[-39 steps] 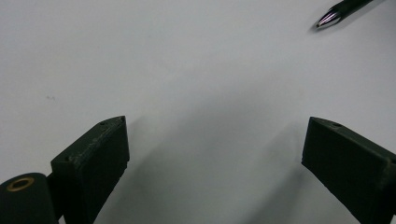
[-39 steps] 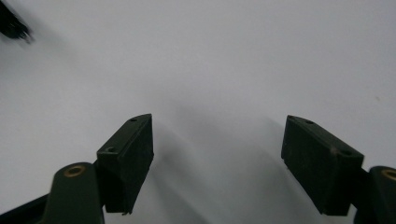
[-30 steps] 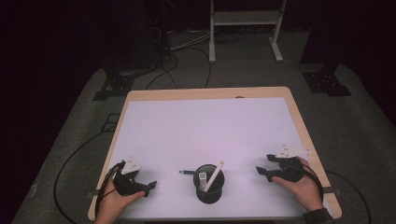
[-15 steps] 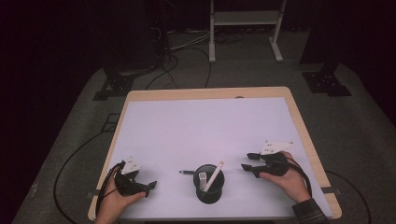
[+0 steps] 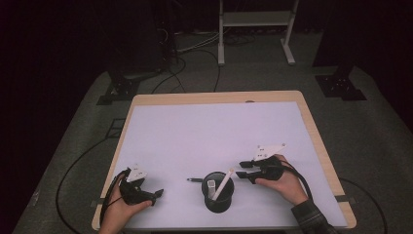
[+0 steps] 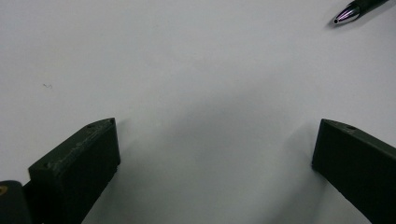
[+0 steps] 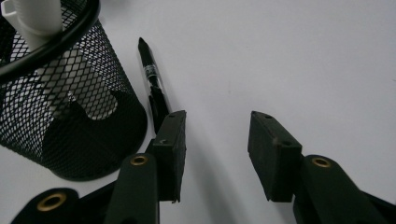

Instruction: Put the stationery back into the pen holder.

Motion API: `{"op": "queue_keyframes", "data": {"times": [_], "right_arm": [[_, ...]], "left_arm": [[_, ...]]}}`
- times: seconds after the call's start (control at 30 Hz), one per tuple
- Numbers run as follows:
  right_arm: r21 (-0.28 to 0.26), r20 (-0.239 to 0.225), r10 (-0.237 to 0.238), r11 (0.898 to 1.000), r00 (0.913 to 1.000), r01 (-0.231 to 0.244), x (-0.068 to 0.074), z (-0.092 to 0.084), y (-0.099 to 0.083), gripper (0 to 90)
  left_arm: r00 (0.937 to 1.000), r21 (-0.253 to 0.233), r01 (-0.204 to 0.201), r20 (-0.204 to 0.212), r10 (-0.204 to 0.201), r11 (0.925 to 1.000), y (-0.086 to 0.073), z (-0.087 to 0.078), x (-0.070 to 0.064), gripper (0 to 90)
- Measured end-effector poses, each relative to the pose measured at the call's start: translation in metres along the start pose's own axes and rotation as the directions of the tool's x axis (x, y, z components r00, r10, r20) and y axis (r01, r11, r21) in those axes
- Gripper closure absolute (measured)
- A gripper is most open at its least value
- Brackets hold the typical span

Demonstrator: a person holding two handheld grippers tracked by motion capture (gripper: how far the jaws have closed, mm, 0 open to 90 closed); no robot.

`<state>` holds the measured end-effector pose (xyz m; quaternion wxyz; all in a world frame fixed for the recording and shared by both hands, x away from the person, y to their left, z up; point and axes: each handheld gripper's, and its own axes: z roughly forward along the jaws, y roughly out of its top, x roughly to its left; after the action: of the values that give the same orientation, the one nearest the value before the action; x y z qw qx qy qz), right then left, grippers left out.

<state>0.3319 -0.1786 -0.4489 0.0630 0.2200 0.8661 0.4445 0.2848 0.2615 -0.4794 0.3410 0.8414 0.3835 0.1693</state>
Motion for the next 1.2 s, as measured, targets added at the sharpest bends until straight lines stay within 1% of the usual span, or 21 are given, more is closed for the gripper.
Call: {"op": "queue_keyframes", "data": {"times": [0.27,0.4,0.7,0.8,0.93,1.0,1.13,1.2], "right_arm": [[0.005,-0.048,-0.008,1.000,0.9988,0.008,0.001,0.019,0.011,53.9],[0.006,-0.083,-0.011,1.000,0.9965,0.012,0.001,0.031,0.015,53.3],[0.016,-0.140,-0.029,0.999,0.9898,0.032,0.003,0.056,0.024,52.0],[0.018,-0.151,-0.038,0.999,0.9878,0.041,0.005,0.062,0.027,52.4],[0.019,-0.162,-0.038,0.999,0.9860,0.041,0.002,0.067,0.028,51.5],[0.017,-0.170,-0.028,0.999,0.9850,0.032,0.001,0.070,0.028,51.3],[0.031,-0.170,-0.028,0.999,0.9851,0.034,0.000,0.073,0.026,50.0],[0.049,-0.168,-0.026,0.998,0.9855,0.035,0.000,0.071,0.024,49.3]], "left_arm": [[1.0000,0.000,0.000,0.000,0.000,1.0000,0.000,0.000,0.000,0.0],[1.0000,0.000,0.000,0.000,0.000,1.0000,0.000,0.000,0.000,0.0],[1.0000,0.000,0.001,0.000,-0.001,1.0000,0.000,0.000,0.000,0.0],[1.0000,0.000,0.001,0.000,-0.001,1.0000,0.000,0.000,0.000,0.0],[1.0000,0.000,0.001,0.000,-0.001,1.0000,0.000,0.000,0.000,0.0],[1.0000,0.000,0.001,0.000,-0.001,1.0000,0.000,0.000,0.000,0.0],[1.0000,0.000,0.001,0.000,-0.001,1.0000,0.000,0.000,0.000,0.0],[1.0000,-0.001,0.000,0.000,0.000,1.0000,0.000,0.000,0.000,0.0]]}}
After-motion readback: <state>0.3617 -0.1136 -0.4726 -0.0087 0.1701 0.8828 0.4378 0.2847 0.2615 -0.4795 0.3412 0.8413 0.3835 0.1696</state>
